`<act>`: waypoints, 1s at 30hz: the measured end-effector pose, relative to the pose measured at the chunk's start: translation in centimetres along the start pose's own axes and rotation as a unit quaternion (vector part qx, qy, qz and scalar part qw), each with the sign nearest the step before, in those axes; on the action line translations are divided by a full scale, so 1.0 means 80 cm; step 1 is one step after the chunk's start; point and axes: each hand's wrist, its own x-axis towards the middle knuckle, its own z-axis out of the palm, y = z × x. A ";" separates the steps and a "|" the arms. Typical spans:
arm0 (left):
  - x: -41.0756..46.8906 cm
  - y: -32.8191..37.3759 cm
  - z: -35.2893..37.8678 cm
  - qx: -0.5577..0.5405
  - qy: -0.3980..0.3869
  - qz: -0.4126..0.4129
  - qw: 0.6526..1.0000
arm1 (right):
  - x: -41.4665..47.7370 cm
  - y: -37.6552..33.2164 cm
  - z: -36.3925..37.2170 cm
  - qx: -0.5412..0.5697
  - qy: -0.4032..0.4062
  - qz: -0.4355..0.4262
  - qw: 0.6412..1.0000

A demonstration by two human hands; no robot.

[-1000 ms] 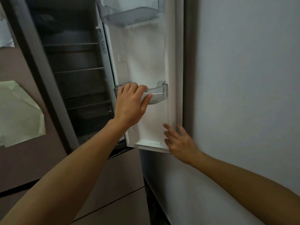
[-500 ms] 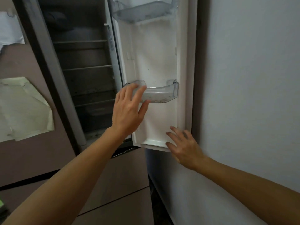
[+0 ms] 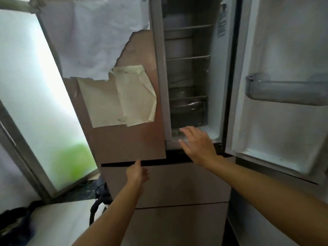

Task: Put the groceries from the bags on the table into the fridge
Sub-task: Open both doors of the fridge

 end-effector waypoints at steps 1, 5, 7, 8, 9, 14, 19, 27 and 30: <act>0.013 0.003 -0.009 -0.048 -0.019 -0.040 0.998 | 0.020 -0.012 0.011 0.021 -0.006 0.028 0.999; 0.059 0.014 -0.027 -0.172 -0.066 -0.112 0.977 | 0.084 -0.047 0.046 0.087 0.003 0.117 0.989; 0.075 0.021 -0.024 -0.205 -0.066 -0.129 0.968 | 0.105 -0.055 0.060 0.107 0.007 0.146 0.983; 0.080 0.024 -0.020 -0.213 -0.066 -0.136 0.965 | 0.114 -0.057 0.065 0.112 0.011 0.155 0.982; 0.087 0.027 -0.016 -0.223 -0.066 -0.145 0.962 | 0.123 -0.058 0.070 0.118 0.017 0.161 0.980; 0.124 0.020 0.001 -0.261 -0.023 -0.174 0.949 | 0.149 -0.046 0.091 0.158 0.050 0.165 0.972; 0.129 0.017 0.025 -0.314 -0.005 -0.155 0.937 | 0.151 -0.034 0.111 0.170 0.079 0.133 0.973; 0.113 0.019 0.038 -0.354 -0.014 -0.148 0.923 | 0.149 -0.027 0.106 0.179 0.060 0.106 0.976; 0.105 0.019 0.034 -0.345 -0.030 -0.140 0.928 | 0.142 -0.035 0.101 0.179 0.054 0.107 0.976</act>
